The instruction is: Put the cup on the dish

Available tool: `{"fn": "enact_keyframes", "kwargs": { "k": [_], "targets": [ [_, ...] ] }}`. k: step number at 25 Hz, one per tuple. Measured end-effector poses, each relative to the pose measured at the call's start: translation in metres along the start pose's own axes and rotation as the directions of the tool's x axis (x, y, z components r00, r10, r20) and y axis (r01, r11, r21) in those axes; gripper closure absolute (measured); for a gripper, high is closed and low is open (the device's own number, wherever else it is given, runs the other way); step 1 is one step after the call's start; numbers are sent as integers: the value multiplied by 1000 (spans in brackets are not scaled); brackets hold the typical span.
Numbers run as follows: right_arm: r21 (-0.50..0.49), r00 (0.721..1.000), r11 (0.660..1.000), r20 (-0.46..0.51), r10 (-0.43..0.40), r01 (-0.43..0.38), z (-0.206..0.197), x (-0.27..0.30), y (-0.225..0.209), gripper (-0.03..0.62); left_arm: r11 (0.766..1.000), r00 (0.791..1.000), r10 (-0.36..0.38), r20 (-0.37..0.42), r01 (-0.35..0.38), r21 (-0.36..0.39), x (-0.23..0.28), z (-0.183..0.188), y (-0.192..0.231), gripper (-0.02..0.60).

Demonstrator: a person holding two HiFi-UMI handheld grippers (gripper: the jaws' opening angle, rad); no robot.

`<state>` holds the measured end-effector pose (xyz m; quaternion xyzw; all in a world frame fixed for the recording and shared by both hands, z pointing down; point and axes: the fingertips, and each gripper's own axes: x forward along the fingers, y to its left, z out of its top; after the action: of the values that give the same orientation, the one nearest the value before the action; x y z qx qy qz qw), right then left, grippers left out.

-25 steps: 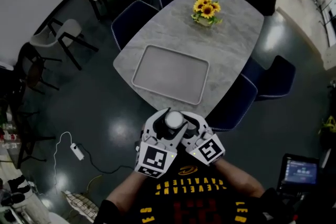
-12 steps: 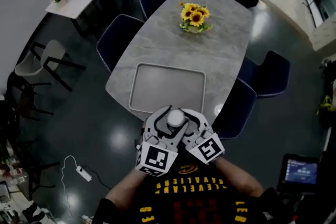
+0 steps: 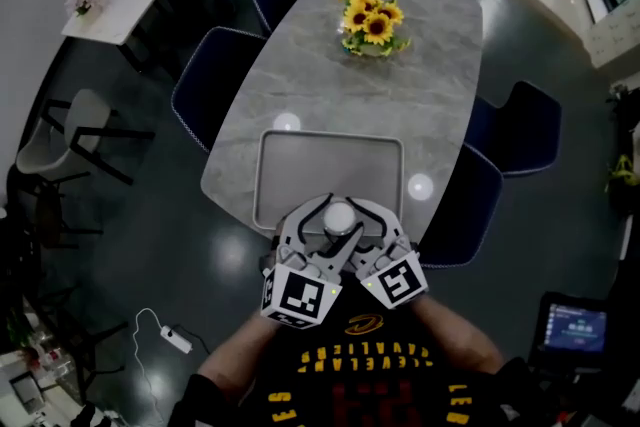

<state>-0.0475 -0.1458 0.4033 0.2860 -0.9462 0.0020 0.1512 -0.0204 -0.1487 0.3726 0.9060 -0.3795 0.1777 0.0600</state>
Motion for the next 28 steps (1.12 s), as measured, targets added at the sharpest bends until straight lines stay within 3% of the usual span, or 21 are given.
{"fn": "enact_keyframes", "kwargs": {
  "k": [10, 28],
  "targets": [
    [46, 996, 997, -51, -66, 68, -32, 28, -22, 349, 997, 996, -71, -46, 71, -7, 31, -29, 21, 311],
    [39, 984, 995, -156, -82, 89, -112, 80, -42, 350, 998, 986, -59, -158, 62, 10, 85, -106, 50, 311]
  ]
}}
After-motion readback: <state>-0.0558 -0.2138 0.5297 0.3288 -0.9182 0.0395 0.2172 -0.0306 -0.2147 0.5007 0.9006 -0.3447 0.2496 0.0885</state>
